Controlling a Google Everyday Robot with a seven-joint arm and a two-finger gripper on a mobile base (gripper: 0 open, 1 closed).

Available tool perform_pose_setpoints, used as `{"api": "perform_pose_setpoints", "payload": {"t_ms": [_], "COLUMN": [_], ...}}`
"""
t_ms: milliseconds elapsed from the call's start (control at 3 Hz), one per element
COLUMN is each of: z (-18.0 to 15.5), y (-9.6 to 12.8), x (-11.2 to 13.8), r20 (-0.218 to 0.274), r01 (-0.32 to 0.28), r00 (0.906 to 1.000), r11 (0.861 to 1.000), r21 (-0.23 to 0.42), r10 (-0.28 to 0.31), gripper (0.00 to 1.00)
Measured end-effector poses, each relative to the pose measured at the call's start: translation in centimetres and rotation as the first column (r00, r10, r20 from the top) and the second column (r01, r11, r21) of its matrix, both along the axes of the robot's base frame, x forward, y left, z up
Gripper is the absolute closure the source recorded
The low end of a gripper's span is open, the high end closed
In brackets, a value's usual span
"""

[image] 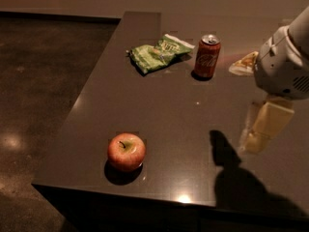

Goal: Move apple near coke can

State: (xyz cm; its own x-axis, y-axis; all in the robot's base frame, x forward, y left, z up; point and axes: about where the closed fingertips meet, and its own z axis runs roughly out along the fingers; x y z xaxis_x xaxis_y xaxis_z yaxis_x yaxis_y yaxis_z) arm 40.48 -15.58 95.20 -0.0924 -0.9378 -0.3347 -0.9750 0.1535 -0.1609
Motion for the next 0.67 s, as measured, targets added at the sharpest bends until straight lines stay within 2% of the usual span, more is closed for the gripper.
{"api": "perform_pose_setpoints", "payload": {"t_ms": [333,667], "z": [-2.0,-4.3], "y": [4.0,7.5], "x": [-2.0,-3.0], "r20": [0.001,0.011], "r01": [-0.049,-0.06], "r00": [0.9988,0.9982], "r11": [0.996,0.99], "r21": [0.075,0.126], "r10": [0.049,0.06], "gripper": [0.0,0.0]}}
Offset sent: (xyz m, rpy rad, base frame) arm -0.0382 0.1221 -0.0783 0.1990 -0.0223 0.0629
